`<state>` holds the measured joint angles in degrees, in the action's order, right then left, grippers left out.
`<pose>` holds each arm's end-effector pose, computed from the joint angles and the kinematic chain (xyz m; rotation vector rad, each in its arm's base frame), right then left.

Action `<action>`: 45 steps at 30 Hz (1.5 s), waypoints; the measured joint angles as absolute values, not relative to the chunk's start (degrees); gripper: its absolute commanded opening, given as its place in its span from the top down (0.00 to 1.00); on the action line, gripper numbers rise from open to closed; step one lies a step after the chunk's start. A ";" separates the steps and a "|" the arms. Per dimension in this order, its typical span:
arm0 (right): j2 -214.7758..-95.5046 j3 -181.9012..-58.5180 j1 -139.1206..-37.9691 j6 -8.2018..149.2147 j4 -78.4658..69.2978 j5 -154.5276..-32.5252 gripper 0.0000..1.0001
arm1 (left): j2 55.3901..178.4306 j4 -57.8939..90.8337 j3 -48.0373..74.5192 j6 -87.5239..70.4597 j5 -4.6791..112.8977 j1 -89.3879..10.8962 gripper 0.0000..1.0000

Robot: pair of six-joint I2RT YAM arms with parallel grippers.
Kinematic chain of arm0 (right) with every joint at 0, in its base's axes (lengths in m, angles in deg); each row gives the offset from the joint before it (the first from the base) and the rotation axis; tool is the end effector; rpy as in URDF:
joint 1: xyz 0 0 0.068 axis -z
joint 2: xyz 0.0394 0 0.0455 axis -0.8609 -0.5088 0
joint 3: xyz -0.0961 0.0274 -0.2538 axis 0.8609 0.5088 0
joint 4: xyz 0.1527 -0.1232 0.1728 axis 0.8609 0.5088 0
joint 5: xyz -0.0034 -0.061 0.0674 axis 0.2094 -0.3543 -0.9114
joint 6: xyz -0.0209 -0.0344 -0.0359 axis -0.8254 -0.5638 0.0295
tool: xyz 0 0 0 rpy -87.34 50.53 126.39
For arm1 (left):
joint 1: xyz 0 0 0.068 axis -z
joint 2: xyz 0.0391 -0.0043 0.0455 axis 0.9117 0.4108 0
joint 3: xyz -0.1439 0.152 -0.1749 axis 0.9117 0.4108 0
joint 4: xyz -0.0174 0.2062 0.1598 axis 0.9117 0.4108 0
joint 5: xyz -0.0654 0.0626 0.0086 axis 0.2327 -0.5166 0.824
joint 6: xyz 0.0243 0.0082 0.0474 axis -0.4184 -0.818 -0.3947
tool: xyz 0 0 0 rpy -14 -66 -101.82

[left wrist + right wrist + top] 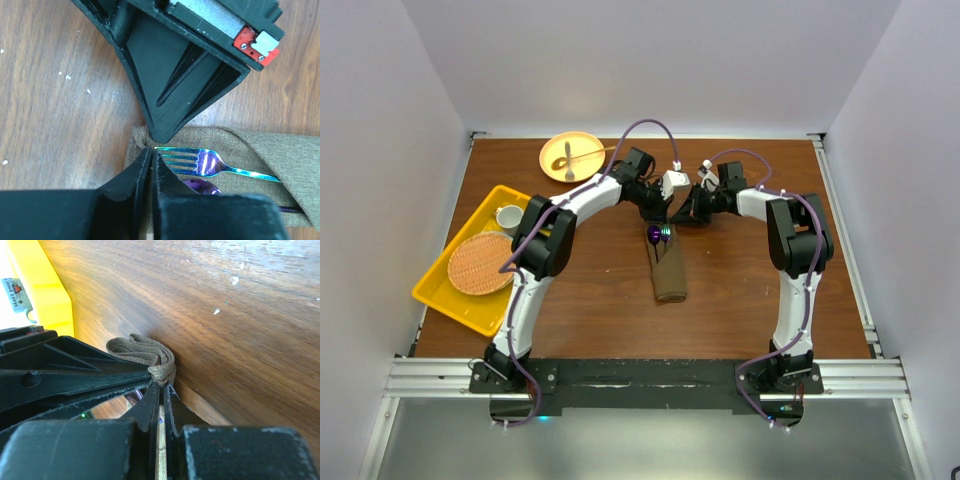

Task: Fold the napkin into a case and place the utensils inside
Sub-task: Insert the fork into the folded napkin, then reset both arms

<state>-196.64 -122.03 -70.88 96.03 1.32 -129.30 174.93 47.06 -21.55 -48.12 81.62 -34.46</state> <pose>0.4259 0.1112 0.1263 0.1132 2.5383 1.2563 0.4222 -0.2808 0.1655 1.4204 1.9940 -0.8078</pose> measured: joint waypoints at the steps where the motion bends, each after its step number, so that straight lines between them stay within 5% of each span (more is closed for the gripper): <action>1: -196.64 -122.00 -70.86 95.99 1.32 -129.30 1.00 | 174.89 47.09 -21.55 -47.92 81.62 -34.46 0.78; 5: -196.64 -122.00 -70.84 95.61 1.32 -129.30 1.00 | 174.86 47.87 -22.88 -45.56 81.70 -34.68 0.63; 13: -196.45 -122.00 -70.71 95.11 1.56 -129.28 0.97 | 172.35 45.25 -25.81 -36.67 85.25 -39.00 0.53; 19: -194.76 -122.00 -70.62 93.32 3.77 -129.11 0.55 | 164.57 40.51 -21.33 -31.16 88.68 -45.21 0.45; 22: -193.61 -122.00 -70.29 91.68 5.59 -129.02 0.41 | 160.20 39.52 -17.13 -29.65 91.10 -47.46 0.25; 23: -193.08 -122.00 -70.07 90.98 6.28 -129.04 0.36 | 159.04 39.57 -15.97 -29.50 91.76 -47.94 0.00; 31: -186.31 -125.37 -64.70 81.56 15.40 -128.58 0.02 | 155.81 50.19 -16.76 -29.67 92.79 -51.72 0.00; 38: -176.49 -131.18 -58.86 65.21 23.97 -123.73 0.02 | 155.67 64.31 -24.58 -29.76 83.30 -54.00 0.00; 45: -157.85 -117.30 -59.41 52.25 27.66 -120.36 0.02 | 148.59 68.99 -10.20 -30.37 74.64 -54.04 0.00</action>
<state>-157.85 -117.30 -59.41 52.25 27.66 -120.36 148.59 68.99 -10.20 -30.37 74.64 -54.04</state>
